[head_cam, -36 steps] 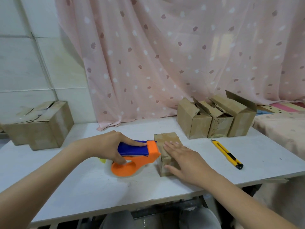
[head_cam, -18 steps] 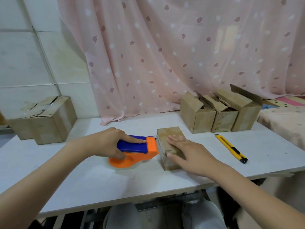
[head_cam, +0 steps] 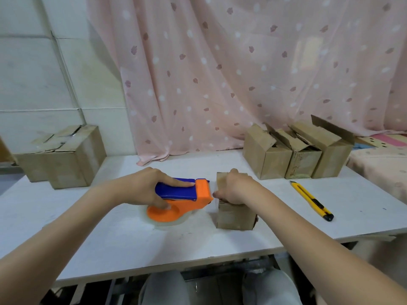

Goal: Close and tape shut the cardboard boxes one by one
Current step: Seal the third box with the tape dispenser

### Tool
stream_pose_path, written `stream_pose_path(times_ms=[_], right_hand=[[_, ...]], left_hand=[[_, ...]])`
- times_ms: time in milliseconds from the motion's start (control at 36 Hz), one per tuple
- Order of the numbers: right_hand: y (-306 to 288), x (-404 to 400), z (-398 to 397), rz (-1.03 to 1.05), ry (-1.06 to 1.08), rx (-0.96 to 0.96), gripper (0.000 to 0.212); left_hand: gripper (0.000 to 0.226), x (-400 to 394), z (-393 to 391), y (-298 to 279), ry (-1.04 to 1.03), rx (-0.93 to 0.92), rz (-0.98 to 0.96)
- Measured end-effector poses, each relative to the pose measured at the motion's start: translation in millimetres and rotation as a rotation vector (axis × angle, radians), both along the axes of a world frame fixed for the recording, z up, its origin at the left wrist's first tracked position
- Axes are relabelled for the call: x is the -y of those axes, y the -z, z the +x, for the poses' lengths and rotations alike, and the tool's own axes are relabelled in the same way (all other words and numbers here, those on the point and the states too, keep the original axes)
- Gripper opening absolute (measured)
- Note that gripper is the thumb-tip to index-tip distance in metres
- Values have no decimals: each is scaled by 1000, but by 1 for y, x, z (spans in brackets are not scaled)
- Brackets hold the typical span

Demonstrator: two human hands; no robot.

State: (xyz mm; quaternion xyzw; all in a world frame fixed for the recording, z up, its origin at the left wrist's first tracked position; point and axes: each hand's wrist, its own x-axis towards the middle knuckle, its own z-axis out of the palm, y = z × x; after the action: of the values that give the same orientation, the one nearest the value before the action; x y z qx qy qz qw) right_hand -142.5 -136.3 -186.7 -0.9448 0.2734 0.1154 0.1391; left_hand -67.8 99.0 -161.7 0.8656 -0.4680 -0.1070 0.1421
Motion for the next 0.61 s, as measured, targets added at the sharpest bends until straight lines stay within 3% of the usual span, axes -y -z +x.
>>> stream_pose_path(times_ms=[222, 333, 472, 611], right_hand=[[-25, 0, -5, 45, -13, -71, 117], [-32, -3, -14, -104, -154, -101, 70], [-39, -9, -12, -107, -171, -196, 34], [-39, 5, -16, 51, -72, -69, 37]], left_hand=[[72, -1, -4, 5, 14, 27, -11], [71, -1, -3, 5, 18, 40, -24], [70, 4, -6, 5, 15, 52, -10], [69, 4, -7, 4, 1, 61, 4]])
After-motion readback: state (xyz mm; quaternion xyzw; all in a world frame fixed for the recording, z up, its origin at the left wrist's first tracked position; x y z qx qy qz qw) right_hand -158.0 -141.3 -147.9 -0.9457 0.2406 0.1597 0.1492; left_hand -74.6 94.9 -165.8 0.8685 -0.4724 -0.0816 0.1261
